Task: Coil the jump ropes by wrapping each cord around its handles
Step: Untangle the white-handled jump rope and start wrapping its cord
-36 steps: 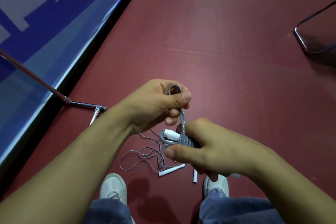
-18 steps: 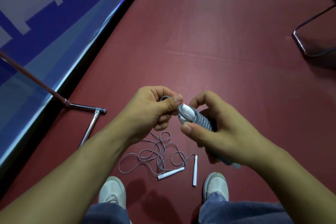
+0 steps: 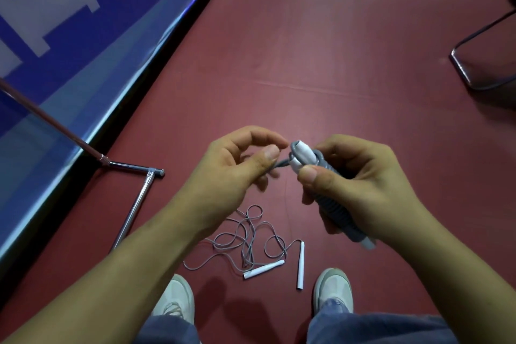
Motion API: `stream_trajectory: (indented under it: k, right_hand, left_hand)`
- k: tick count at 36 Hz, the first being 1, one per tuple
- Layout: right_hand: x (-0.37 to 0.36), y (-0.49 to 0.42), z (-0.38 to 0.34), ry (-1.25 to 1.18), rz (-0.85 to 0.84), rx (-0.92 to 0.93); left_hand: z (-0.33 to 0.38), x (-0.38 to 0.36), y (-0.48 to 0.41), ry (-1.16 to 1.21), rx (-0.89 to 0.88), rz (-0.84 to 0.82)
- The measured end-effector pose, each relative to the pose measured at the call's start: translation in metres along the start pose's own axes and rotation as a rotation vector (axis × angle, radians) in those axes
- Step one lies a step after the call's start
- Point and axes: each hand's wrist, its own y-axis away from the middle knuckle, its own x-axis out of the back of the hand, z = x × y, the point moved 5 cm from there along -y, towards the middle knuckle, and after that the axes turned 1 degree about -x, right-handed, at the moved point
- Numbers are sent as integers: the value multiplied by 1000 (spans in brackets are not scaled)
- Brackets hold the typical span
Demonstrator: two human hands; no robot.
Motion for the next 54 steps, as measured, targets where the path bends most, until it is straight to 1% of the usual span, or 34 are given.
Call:
stream_trajectory:
  k: [2, 4, 8, 11, 13, 16, 18, 19, 20, 22, 23, 25, 27, 30, 33, 36, 38, 41, 43, 45, 49, 54]
  right_hand:
    - [0, -1, 2, 21, -14, -4]
    - [0, -1, 4, 30, -33, -13]
    - [-1, 1, 5, 3, -111, -50]
    - [-14, 6, 8, -11, -247, -100]
    - [-21, 9, 10, -26, -316, -135]
    - [-21, 9, 13, -53, -360, -186]
    - [-15, 8, 12, -69, -359, -202]
    - [-13, 8, 12, -73, -352, -204]
    - [-10, 7, 12, -74, -346, -204]
    - [-8, 5, 12, -78, -346, -203]
    - [-8, 5, 12, -82, -353, -206]
    - [-9, 5, 13, -76, -374, -214]
    - [-12, 7, 16, -54, -399, -237]
    - [-18, 11, 19, 5, -419, -269]
    - [-23, 12, 18, 90, -413, -255]
    - [-28, 13, 15, 180, -410, -208]
    - [-30, 13, 14, 267, -385, -158]
    - [-34, 14, 12, 488, -365, 7]
    - [-35, 16, 13, 562, -338, 69]
    - [-33, 15, 12, 563, -289, 89]
    - [-27, 13, 8, 407, -184, 86]
    - [-23, 16, 5, 271, -124, 97]
  left_hand:
    - [11, -3, 4, -83, -75, -81]
    - [17, -6, 6, -159, -92, -130]
    - [24, 0, 1, -246, -112, -98]
    - [26, 12, -7, -245, -68, -62]
    - [27, 14, -9, -204, -18, -159]
    - [29, 14, -2, -163, 45, -346]
    - [32, 16, 2, -199, 96, -394]
    - [32, 18, 4, -263, 100, -399]
    - [32, 18, 5, -387, 69, -392]
    - [34, 14, 9, -673, -75, -355]
    - [35, 11, 11, -729, -136, -322]
    - [39, 6, 12, -677, -190, -266]
    - [42, 8, 11, -625, -205, -219]
    - [42, 16, 7, -541, -137, -215]
    - [35, 13, 4, -446, -37, -264]
    - [30, 12, 1, -267, 62, -265]
    - [23, 12, -2, -262, 100, -247]
    - [12, 7, -4, -236, 156, -242]
    - [7, 3, -4, -197, 192, -255]
    - [4, 3, -5, -145, 215, -242]
    - [-7, 1, -6, -38, 308, -216]
    - [-14, -19, 3, 120, 461, -282]
